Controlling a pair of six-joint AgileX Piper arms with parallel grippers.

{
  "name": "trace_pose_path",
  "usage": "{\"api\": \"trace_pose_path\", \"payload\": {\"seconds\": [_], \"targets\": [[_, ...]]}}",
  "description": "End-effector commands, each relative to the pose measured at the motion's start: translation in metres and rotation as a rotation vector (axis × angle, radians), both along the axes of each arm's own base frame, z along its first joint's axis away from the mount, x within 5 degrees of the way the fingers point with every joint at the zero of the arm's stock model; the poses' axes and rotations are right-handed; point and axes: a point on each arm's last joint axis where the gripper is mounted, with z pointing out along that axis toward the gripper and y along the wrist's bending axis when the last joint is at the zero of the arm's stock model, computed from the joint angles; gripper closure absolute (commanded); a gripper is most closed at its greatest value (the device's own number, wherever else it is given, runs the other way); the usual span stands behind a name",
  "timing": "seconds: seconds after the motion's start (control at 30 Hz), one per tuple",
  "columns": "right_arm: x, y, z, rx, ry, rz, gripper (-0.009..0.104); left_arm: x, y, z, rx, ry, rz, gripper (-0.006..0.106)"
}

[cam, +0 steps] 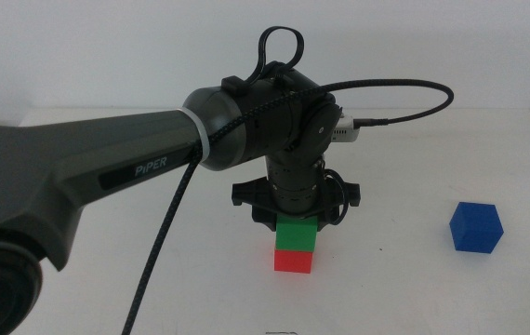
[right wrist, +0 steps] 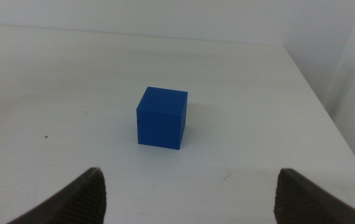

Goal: Stack red cubes first, then green, then blue cubes in a specific spot.

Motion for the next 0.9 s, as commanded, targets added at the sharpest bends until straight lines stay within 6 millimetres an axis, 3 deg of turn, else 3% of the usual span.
{"api": "trace_pose_path", "payload": {"seconds": [0.0,0.27,0.3,0.47,0.57,0.87], "targets": [[0.000,0.000,0.011,-0.010,-0.099,-0.003,0.003,-0.003,0.000,0.030,-0.050,-0.062,-0.020,0.085],[0.000,0.000,0.011,-0.010,-0.099,-0.003,0.003,-0.003,0.000,0.030,-0.045,-0.066,-0.034,0.048],[0.000,0.000,0.011,-0.010,-0.099,-0.003,0.003,-0.003,0.000,0.030,-0.045,-0.066,-0.034,0.031],[0.000,0.000,0.011,-0.010,-0.099,-0.003,0.003,-0.003,0.000,0.032,-0.048,-0.070,-0.034,0.007],[0.000,0.000,0.011,-0.010,-0.099,-0.003,0.003,-0.003,0.000,0.033,-0.051,-0.069,-0.033,0.007],[0.000,0.000,0.011,-0.010,-0.099,-0.003,0.003,-0.013,0.010,0.062,-0.074,-0.097,-0.042,0.007]]}}
